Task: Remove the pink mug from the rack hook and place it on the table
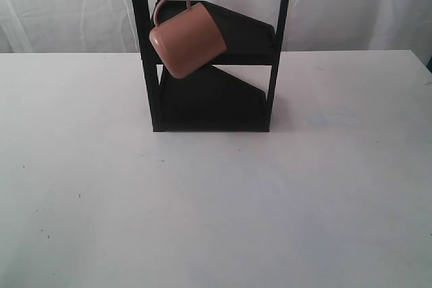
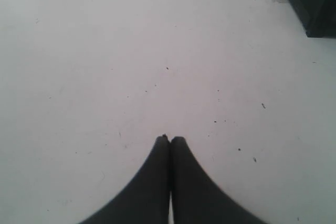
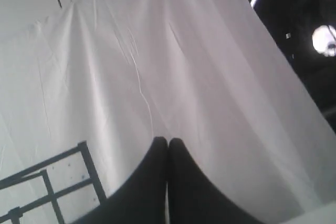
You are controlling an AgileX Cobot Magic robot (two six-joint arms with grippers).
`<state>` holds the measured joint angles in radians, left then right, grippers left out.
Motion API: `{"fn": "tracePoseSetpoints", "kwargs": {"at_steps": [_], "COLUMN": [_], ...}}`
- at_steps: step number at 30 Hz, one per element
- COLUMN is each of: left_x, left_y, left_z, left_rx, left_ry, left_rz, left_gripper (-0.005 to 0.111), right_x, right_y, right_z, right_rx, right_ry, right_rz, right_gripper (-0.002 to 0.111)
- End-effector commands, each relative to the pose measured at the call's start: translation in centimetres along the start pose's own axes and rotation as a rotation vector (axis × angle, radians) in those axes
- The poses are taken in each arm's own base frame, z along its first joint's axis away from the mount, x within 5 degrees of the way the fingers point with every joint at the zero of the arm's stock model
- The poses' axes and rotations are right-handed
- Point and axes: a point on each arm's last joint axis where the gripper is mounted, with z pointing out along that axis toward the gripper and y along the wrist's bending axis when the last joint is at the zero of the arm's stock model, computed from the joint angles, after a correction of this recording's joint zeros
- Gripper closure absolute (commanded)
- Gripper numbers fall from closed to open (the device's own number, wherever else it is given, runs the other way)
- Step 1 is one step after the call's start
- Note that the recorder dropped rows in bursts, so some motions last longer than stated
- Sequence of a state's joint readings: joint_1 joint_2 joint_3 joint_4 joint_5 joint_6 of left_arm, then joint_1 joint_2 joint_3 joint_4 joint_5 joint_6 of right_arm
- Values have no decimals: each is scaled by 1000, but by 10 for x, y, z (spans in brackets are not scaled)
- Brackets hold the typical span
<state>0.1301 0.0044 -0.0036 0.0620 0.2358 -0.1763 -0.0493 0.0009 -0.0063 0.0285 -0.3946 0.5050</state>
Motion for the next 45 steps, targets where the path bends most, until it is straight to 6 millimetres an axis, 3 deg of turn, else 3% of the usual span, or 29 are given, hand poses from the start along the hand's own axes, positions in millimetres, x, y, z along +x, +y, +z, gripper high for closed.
{"fn": "tracePoseSetpoints", "kwargs": {"at_steps": [1, 7, 18, 28, 32, 37, 45], "left_x": [1, 1, 1, 1, 1, 1, 1], "left_y": [0, 0, 0, 0, 0, 0, 0], "left_z": [0, 0, 0, 0, 0, 0, 0], "left_rx": [5, 5, 5, 5, 5, 5, 5], "left_ry": [-5, -5, -5, -5, -5, -5, -5], "left_rz": [-2, -2, -2, -2, -2, -2, -2], "left_gripper": [107, 107, 107, 107, 107, 107, 107], "right_x": [9, 27, 55, 90, 77, 46, 8], "right_y": [-5, -15, -31, -35, -18, 15, 38], "right_z": [0, -5, 10, 29, 46, 63, 71], "right_rx": [109, 215, 362, 480, 454, 291, 283], "right_ry": [175, 413, 679, 1101, 1281, 1533, 1686], "right_rz": [147, -60, -44, -31, -90, -170, -177], "right_gripper": [108, 108, 108, 108, 108, 108, 108]}}
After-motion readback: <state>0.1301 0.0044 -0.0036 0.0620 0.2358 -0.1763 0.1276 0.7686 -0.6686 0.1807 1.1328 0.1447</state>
